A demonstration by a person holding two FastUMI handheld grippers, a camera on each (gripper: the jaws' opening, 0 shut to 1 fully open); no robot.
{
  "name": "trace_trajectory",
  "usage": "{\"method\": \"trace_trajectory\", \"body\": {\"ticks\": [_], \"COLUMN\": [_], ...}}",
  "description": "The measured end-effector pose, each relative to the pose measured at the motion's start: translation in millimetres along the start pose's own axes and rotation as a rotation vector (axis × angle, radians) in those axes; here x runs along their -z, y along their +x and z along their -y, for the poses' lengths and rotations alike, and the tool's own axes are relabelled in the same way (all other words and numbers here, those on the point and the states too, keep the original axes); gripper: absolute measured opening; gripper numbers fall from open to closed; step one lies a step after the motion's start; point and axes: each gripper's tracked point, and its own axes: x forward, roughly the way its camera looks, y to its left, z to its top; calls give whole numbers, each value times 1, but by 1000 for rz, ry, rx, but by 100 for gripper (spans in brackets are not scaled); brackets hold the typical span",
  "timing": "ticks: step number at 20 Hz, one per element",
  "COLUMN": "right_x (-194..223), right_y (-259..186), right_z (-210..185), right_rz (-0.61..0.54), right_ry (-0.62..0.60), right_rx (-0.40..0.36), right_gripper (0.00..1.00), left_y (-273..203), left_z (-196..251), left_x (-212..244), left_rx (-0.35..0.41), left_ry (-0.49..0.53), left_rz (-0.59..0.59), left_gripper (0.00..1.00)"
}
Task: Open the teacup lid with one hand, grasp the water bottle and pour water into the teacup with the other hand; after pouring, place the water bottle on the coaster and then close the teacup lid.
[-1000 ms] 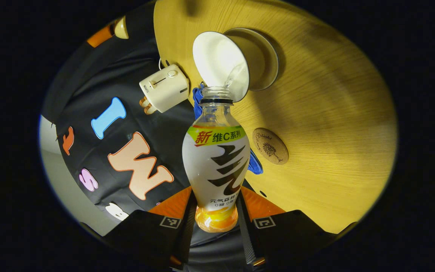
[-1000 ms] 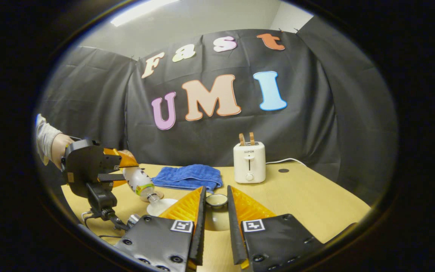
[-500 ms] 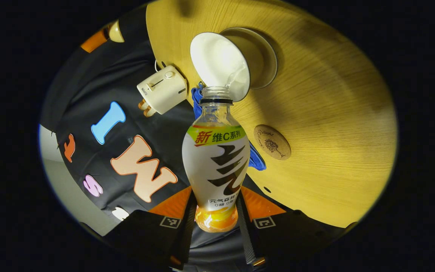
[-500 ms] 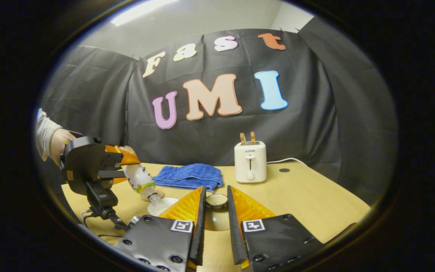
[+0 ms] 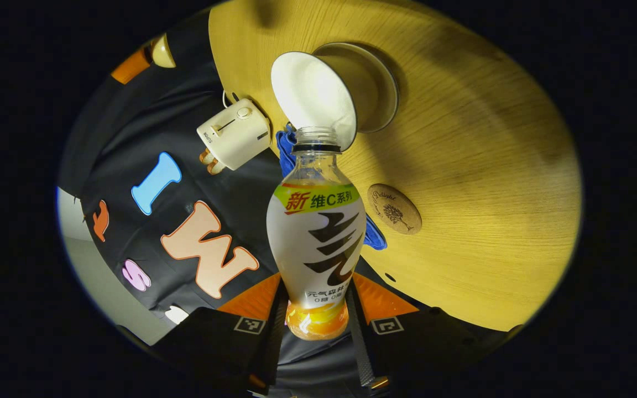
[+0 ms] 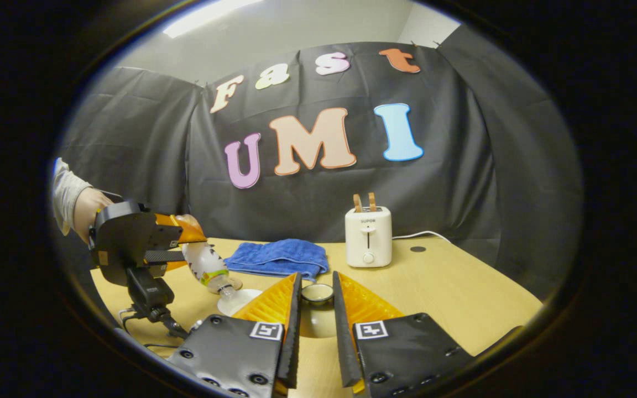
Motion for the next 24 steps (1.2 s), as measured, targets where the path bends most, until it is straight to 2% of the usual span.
{"method": "trace_trajectory", "body": {"ticks": [3,7,10,16,24], "right_x": [0,3,5,6,10], "right_y": [0,2,3,5,17], "right_z": [1,0,-3,-12,-50], "right_rz": [1,-6,-9,-12,-29], "right_ry": [-1,1,-1,3,-29], "right_rx": [0,-1,-10,-24,-85], "right_gripper": [33,33,33,33,33], "left_y": [0,-2,-7,-20,-44], "left_z": [5,13,34,62,70], "left_x": [-2,-5,-16,-26,-23], "left_rx": [19,60,138,217,223], "left_ry": [-16,-104,-284,-625,-1104], "left_rz": [11,36,92,179,277], "left_gripper": [54,54,54,52,54]}}
